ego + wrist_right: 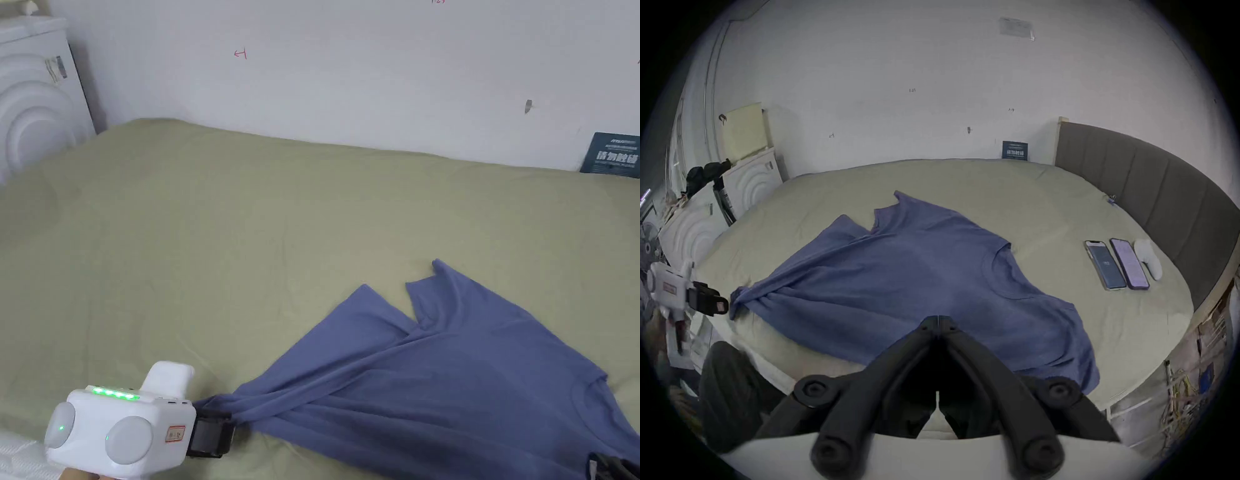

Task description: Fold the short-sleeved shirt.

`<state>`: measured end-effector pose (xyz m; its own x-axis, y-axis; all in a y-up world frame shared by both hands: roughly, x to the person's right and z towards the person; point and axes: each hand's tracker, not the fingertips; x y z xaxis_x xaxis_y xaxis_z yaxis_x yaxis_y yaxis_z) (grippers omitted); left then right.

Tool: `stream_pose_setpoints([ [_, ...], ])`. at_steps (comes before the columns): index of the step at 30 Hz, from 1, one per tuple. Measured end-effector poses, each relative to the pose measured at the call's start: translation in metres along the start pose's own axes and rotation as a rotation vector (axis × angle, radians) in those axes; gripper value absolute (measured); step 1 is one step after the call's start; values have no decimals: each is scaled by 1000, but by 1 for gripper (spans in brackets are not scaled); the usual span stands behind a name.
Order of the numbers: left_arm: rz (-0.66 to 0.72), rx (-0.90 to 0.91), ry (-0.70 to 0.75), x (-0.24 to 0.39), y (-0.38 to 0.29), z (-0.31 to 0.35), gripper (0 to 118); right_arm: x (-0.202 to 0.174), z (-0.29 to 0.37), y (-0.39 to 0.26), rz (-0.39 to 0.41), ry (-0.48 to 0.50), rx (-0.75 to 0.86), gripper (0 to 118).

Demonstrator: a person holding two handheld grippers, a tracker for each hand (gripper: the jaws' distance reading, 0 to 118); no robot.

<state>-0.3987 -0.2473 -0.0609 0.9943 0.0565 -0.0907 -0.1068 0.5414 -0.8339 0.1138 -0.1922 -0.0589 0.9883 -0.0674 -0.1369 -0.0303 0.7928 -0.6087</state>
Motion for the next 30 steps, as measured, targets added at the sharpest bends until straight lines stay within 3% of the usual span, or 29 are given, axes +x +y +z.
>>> stream_pose_setpoints([
  [2,5,-27,7,-2,7,-14,106,2,-4,0,-5,1,-14,0],
  [3,-17,-46,11,-3,8,-20,93,2,-5,0,0,-4,-17,0],
  [4,-44,-62,28,2,7,-27,60,3,-7,0,7,-8,-23,0],
  [8,-85,-69,33,7,7,-25,52,6,-15,4,15,-17,-41,0],
  [9,-85,-65,25,5,7,-23,44,7,-18,7,14,-18,-42,0],
  [10,-78,-51,25,5,7,-22,8,10,-23,10,13,-14,-47,0],
  [17,-68,-69,1,16,11,-13,8,17,-88,61,93,-40,-52,0],
  [23,-52,-93,-31,19,15,-11,8,30,-198,133,175,-70,-97,0],
  [27,-22,-112,-56,19,20,-12,8,40,-277,174,176,-85,-187,0],
  [28,-23,-116,-61,6,19,-21,8,43,-293,181,169,-85,-183,4],
  [29,-24,-119,-62,5,19,-21,8,45,-307,186,181,-94,-213,33],
  [30,-23,-121,-63,5,19,-21,8,47,-316,191,190,-100,-218,82],
])
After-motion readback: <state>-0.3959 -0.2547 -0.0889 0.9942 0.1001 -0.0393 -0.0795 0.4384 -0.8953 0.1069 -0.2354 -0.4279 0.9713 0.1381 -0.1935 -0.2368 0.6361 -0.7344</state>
